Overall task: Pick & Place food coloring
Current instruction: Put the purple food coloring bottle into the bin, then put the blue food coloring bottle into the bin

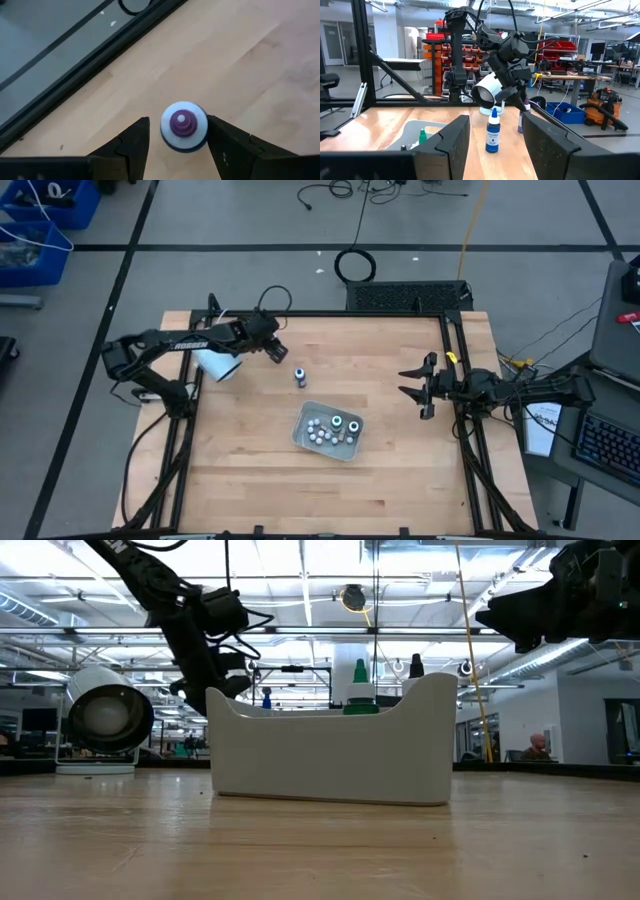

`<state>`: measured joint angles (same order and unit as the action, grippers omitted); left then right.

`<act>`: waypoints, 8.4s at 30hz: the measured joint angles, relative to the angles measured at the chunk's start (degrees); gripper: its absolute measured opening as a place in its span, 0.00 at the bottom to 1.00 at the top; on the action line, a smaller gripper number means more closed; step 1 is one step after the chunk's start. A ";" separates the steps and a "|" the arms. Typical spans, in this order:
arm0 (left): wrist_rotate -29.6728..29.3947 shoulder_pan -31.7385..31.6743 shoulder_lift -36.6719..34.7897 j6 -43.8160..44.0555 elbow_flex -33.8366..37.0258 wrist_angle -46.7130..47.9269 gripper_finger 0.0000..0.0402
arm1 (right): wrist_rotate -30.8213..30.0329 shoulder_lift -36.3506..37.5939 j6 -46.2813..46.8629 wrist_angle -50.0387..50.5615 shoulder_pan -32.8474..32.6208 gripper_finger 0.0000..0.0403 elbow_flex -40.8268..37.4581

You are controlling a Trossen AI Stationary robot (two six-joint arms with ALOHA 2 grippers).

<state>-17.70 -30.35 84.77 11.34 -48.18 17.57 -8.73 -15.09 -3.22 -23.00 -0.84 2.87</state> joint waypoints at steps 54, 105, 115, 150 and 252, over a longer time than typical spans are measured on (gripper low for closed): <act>0.96 45.09 -2.71 -4.59 -20.06 9.75 0.29 | -0.20 0.04 1.40 0.28 0.00 0.42 -0.04; 9.13 37.44 18.99 -4.16 -22.54 2.92 0.29 | 0.17 -0.04 1.65 0.59 -0.02 0.42 -0.04; 10.17 37.55 18.80 -3.92 -22.40 1.94 0.29 | 0.26 -0.02 1.65 0.59 0.00 0.42 -0.04; -7.76 28.76 8.17 3.40 -22.32 24.37 0.73 | 1.51 -0.31 1.70 0.59 -0.02 0.42 -0.04; 7.22 37.33 12.35 5.15 -19.74 12.73 0.30 | 1.49 -0.92 2.50 0.08 -0.02 0.42 -0.04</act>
<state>-10.48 6.98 97.12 16.49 -67.92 30.30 -7.24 -16.01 -0.71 -22.92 -0.86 2.83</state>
